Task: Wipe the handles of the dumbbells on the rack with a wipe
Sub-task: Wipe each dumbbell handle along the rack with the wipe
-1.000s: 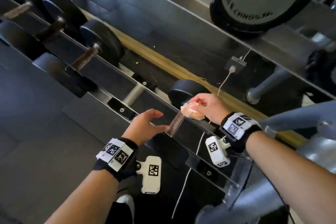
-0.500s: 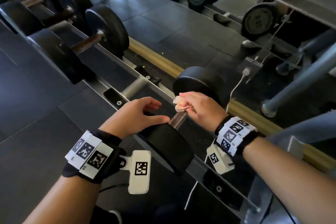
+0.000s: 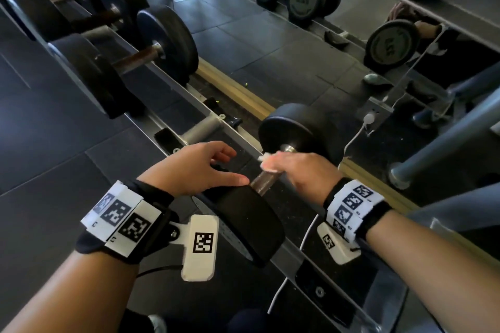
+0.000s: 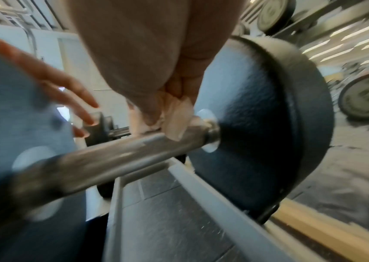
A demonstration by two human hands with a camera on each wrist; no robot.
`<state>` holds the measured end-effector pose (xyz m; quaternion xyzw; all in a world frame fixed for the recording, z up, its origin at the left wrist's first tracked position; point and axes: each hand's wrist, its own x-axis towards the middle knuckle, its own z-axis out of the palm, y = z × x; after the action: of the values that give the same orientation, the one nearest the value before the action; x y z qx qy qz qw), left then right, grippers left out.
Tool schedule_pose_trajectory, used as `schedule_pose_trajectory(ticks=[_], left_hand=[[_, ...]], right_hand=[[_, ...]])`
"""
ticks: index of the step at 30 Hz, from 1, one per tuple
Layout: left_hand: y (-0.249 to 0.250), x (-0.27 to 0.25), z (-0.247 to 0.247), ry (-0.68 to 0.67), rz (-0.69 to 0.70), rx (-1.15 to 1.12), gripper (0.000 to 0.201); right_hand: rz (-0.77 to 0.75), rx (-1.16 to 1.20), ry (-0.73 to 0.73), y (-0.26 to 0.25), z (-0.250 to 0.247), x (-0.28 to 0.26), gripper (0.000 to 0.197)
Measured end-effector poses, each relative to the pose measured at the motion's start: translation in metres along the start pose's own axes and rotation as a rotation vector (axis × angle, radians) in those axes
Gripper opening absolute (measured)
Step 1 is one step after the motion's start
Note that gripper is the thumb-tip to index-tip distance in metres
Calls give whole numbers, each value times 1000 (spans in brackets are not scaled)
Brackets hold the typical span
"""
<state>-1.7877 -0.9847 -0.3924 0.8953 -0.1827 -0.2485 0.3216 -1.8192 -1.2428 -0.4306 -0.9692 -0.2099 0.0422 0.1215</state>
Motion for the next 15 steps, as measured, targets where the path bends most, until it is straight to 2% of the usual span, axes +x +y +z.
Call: schedule_pose_trajectory(ticks=[2, 4, 7, 9, 11, 13, 15], left_hand=[[-2, 0, -3, -18, -4, 8, 77], [-4, -1, -8, -33, -10, 20, 83], [-8, -1, -16, -47, -44, 32, 87], [-8, 0, -18, -56, -51, 39, 92], [-7, 1, -18, -65, -43, 45, 95], [-7, 1, -18, -66, -43, 40, 90], [-8, 2, -18, -62, -46, 39, 83]], right_hand=[[66, -29, 50, 4, -3, 2, 38], [77, -15, 35, -7, 7, 0, 41], [-46, 84, -53, -28, 25, -8, 50], [-74, 94, -97, -25, 20, -6, 55], [-44, 10, -65, -13, 10, 1, 50], [45, -108, -20, -4, 0, 8, 43], [84, -131, -2, -3, 0, 9, 39]])
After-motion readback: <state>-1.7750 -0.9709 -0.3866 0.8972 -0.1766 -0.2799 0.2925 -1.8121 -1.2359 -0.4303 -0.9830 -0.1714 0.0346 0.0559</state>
